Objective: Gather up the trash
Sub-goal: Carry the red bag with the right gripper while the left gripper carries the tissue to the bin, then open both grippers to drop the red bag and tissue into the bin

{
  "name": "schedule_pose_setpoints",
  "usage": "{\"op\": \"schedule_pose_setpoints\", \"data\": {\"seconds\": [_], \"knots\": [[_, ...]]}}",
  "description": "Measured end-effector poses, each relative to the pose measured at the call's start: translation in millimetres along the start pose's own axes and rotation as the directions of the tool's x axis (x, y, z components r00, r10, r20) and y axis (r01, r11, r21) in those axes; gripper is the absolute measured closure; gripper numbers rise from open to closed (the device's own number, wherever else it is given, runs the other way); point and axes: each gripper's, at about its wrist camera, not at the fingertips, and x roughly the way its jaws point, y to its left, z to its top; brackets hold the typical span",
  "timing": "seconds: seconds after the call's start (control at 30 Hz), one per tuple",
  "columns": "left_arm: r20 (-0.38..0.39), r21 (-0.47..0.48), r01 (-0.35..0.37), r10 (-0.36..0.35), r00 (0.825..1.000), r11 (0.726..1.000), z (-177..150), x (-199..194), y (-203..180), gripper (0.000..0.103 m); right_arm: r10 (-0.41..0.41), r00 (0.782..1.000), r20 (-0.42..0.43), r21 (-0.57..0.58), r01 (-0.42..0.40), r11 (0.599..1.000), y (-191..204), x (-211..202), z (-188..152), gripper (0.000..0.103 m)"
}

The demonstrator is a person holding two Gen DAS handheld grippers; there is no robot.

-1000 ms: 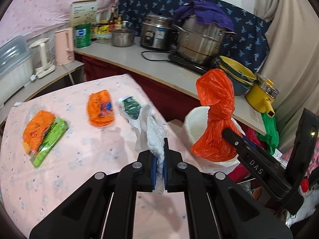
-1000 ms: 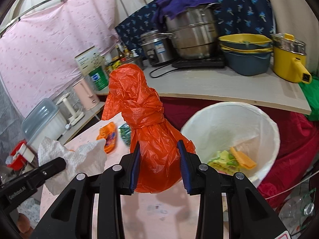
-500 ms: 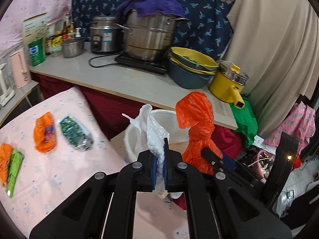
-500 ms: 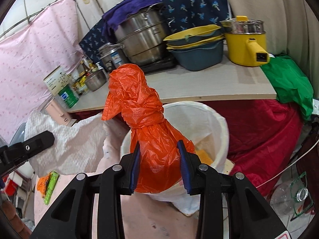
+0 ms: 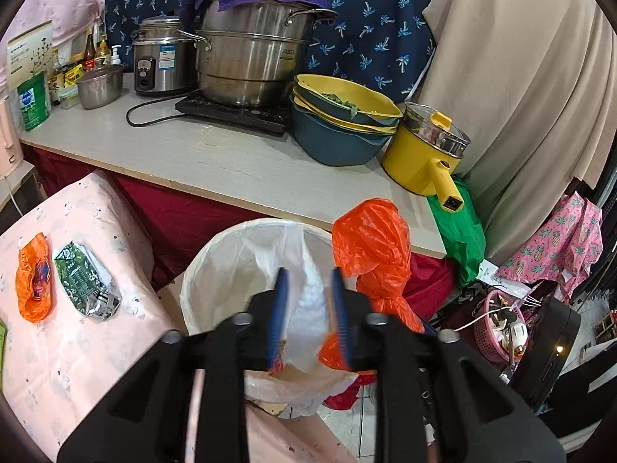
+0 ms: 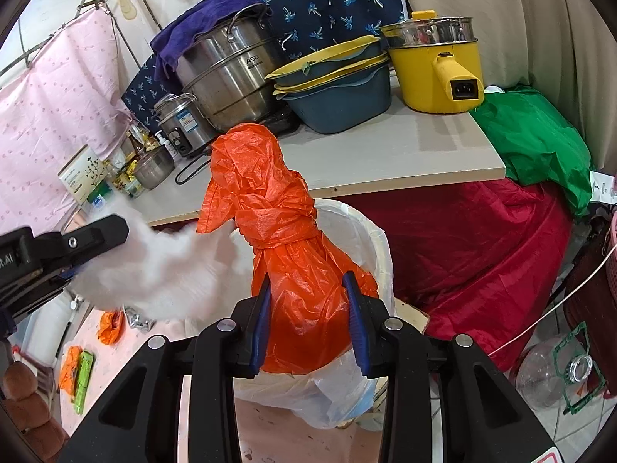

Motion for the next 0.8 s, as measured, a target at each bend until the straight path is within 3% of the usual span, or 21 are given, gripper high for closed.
{"op": "schedule_pose_setpoints", "data": {"seconds": [0.17,0.33,0.53,0.8], "knots": [[0.028,-0.005,-0.024,0.025,0.999,1.000,1,-1,7,0.049,0.004,1.000,-0.003,-0.004,-0.004,1.000,3,9,2,0.070],[0.033,-0.028,-0.054,0.055,0.998,0.998,0,-5,22,0.049,0.012,1.000,-0.004,-0.021,-0.012,1.000,13,17,5,0.068],[0.045,-0.056,-0.109,0.111,0.993,0.992,-6,-15,43,0.040,0.007,1.000,0.013,-0.031,-0.007,1.000,25,25,10,0.053],[0.059,-0.109,-0.150,0.157,0.986,0.983,-14,-35,72,0.037,0.035,0.999,0.021,-0.061,-0.034,0.998,48,16,11,0.052]]}}
